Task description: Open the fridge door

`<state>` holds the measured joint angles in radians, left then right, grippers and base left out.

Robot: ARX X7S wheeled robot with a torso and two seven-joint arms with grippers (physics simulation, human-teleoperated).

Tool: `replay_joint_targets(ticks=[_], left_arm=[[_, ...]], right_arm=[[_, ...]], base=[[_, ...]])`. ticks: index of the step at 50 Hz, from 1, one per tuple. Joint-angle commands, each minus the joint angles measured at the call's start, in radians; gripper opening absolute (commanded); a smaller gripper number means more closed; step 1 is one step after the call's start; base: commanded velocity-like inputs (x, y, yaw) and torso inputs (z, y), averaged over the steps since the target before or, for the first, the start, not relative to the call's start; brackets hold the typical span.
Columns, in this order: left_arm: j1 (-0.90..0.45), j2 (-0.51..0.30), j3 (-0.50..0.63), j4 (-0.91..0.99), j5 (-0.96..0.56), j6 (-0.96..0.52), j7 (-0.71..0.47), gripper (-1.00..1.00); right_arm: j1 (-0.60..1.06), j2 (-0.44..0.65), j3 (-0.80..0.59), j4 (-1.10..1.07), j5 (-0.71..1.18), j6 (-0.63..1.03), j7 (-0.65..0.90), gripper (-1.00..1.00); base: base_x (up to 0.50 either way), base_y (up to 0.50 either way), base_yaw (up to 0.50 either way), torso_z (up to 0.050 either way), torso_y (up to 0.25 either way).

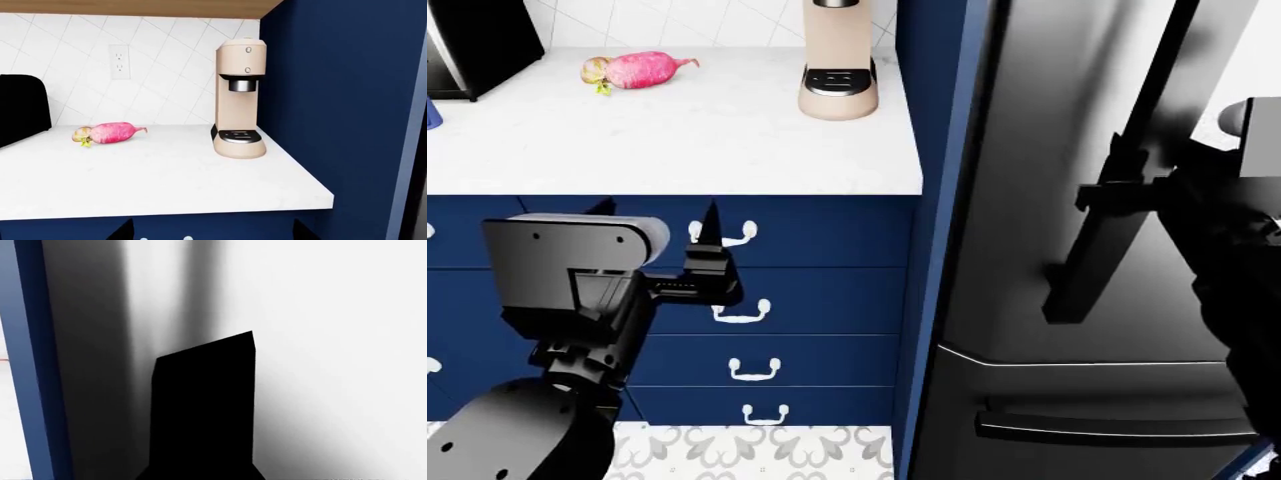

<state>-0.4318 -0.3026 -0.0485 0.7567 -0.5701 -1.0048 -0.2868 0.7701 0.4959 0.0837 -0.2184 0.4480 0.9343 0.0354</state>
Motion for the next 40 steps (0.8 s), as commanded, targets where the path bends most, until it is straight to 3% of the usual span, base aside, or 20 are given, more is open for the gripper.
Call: replay_joint_targets(ticks=[1, 19, 40], left_arm=[[0.0, -0.003, 0.004, -0.003, -0.003, 0.004, -0.005, 1.0], [0.012, -0.01, 0.002, 0.01, -0.018, 0.004, -0.012, 1.0], [0.003, -0.015, 0.02, -0.008, -0.019, 0.016, -0.015, 1.0]], right_arm=[[-0.051, -0.003, 0.057, -0.086, 0.058, 0.005, -0.055, -1.0], [-0.189, 0.028, 0.257, -0.297, 0.18, -0.13, -0.174, -1.0], [-0.272, 0.014, 0.479, -0.397, 0.33, -0.279, -0.308, -1.0]], base=[[0.0, 0.0, 0.0, 0.0, 0.0], [0.0, 0.0, 0.0, 0.0, 0.002], [0.0, 0.0, 0.0, 0.002, 0.005]])
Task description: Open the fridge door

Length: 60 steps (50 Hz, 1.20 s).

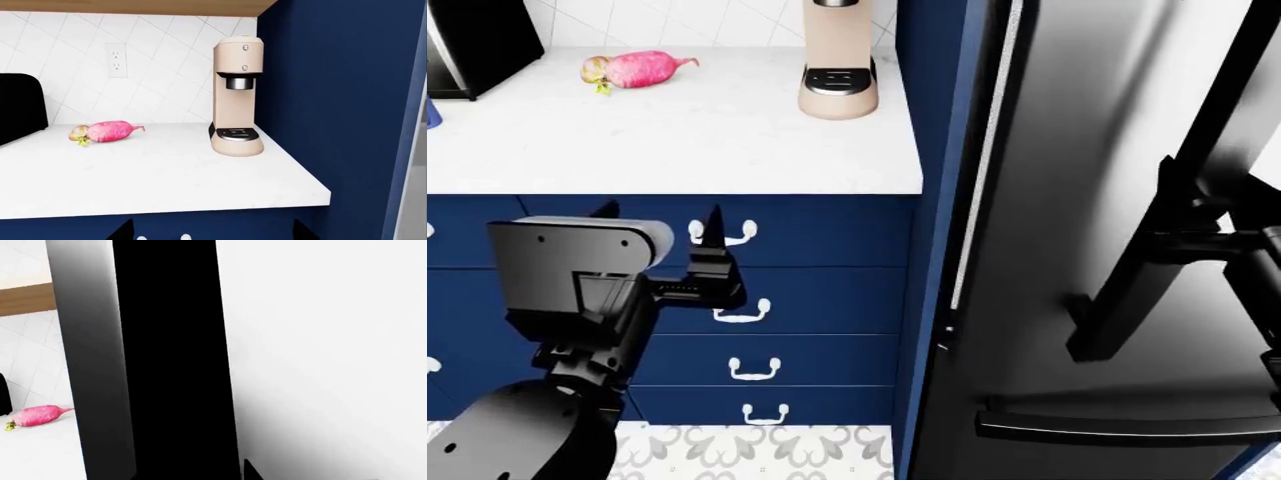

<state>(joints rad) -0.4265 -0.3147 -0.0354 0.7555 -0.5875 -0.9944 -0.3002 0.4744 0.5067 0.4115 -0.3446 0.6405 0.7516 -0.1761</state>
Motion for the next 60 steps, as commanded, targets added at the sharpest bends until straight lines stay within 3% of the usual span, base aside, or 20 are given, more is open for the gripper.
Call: replay_joint_targets(ticks=[1, 25, 48, 60], left_arm=[[-0.001, -0.004, 0.006, -0.005, -0.002, 0.006, -0.002, 1.0], [-0.004, -0.01, 0.009, -0.008, -0.013, 0.01, -0.012, 1.0], [-0.001, -0.018, 0.015, -0.015, -0.017, 0.023, -0.018, 1.0], [0.005, -0.023, 0.017, -0.01, -0.022, 0.027, -0.022, 1.0]], right_arm=[[0.023, 0.002, 0.155, -0.272, 0.14, -0.1, -0.1, -1.0], [0.012, -0.002, 0.133, -0.287, 0.115, -0.122, -0.093, -1.0], [-0.062, 0.035, 0.41, -0.312, 0.44, -0.079, -0.147, -1.0], [-0.12, 0.075, 0.63, -0.292, 0.661, -0.073, -0.177, -1.0]], base=[[0.0, 0.0, 0.0, 0.0, 0.0], [0.0, 0.0, 0.0, 0.002, 0.005], [0.0, 0.0, 0.0, 0.002, 0.005], [0.0, 0.0, 0.0, 0.003, 0.005]])
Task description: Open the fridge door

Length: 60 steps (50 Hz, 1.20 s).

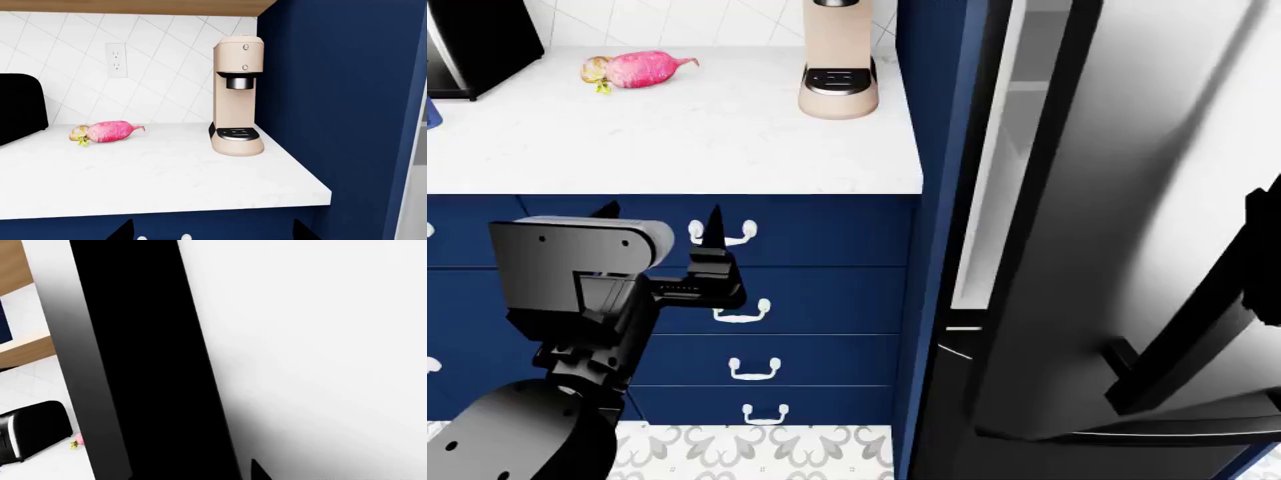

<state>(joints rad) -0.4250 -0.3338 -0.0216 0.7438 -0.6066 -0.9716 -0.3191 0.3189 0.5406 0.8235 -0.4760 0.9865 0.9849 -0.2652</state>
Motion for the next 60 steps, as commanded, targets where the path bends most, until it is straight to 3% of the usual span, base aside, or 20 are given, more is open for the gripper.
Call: replay_joint_targets(ticks=[1, 25, 58, 59, 60], left_arm=[[0.003, -0.004, 0.004, 0.002, -0.003, 0.004, -0.004, 1.0], [0.002, -0.011, 0.015, -0.001, -0.007, 0.013, -0.013, 1.0], [0.005, -0.022, 0.021, -0.004, -0.016, 0.024, -0.022, 1.0], [0.006, -0.022, 0.022, -0.004, -0.016, 0.025, -0.022, 1.0], [0.006, -0.022, 0.023, -0.004, -0.016, 0.026, -0.022, 1.0]], right_arm=[[0.032, 0.043, 0.233, -0.158, 0.329, -0.307, -0.088, -1.0], [-0.083, 0.037, 0.571, -0.047, 0.601, -0.327, -0.149, -1.0], [-0.083, 0.027, 0.596, -0.019, 0.593, -0.343, -0.185, -1.0], [-0.085, 0.027, 0.598, -0.018, 0.596, -0.343, -0.186, 1.0], [-0.086, 0.027, 0.601, -0.018, 0.602, -0.342, -0.188, 1.0]], base=[[0.0, 0.0, 0.0, 0.01, 0.011], [0.0, 0.0, 0.0, 0.003, 0.005], [0.0, 0.0, 0.0, 0.003, 0.005], [0.0, 0.0, 0.0, 0.0, 0.01], [0.0, 0.0, 0.0, 0.0, 0.0]])
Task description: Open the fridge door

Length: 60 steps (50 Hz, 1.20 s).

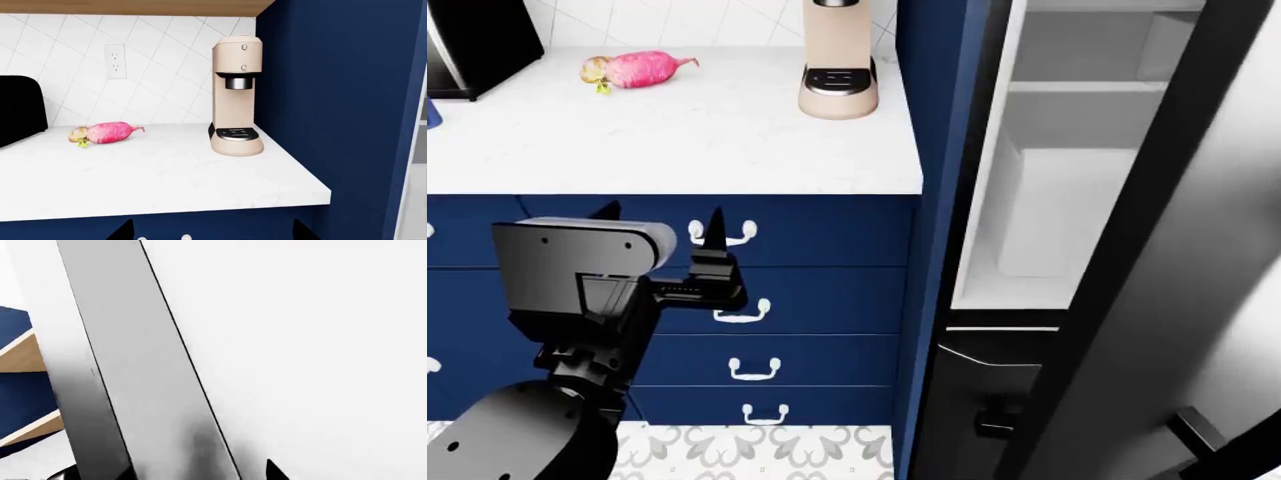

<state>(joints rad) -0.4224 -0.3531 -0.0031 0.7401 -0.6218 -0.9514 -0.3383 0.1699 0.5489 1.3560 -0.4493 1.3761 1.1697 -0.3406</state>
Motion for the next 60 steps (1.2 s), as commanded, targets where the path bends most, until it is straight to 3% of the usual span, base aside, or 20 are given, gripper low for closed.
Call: replay_joint_targets(ticks=[1, 19, 40, 60], left_arm=[[0.003, -0.003, 0.004, -0.001, -0.001, 0.006, -0.003, 1.0], [0.002, -0.008, 0.01, -0.003, -0.005, 0.013, -0.008, 1.0], [0.0, -0.014, 0.008, -0.006, -0.017, 0.017, -0.014, 1.0], [-0.002, -0.016, 0.016, -0.015, -0.019, 0.025, -0.02, 1.0]], right_arm=[[0.063, 0.018, 0.069, -0.044, 0.214, -0.527, -0.114, 1.0], [0.067, 0.022, 0.074, -0.042, 0.222, -0.533, -0.12, 1.0], [0.036, 0.112, 0.119, -0.17, 0.483, -0.5, -0.157, 1.0], [0.037, 0.195, 0.006, -0.248, 0.383, -0.46, -0.099, 1.0]], base=[[0.0, 0.0, 0.0, 0.0, 0.0], [0.0, 0.0, 0.0, 0.0, 0.0], [0.0, 0.0, 0.0, 0.0, 0.0], [0.0, 0.0, 0.0, 0.0, 0.0]])
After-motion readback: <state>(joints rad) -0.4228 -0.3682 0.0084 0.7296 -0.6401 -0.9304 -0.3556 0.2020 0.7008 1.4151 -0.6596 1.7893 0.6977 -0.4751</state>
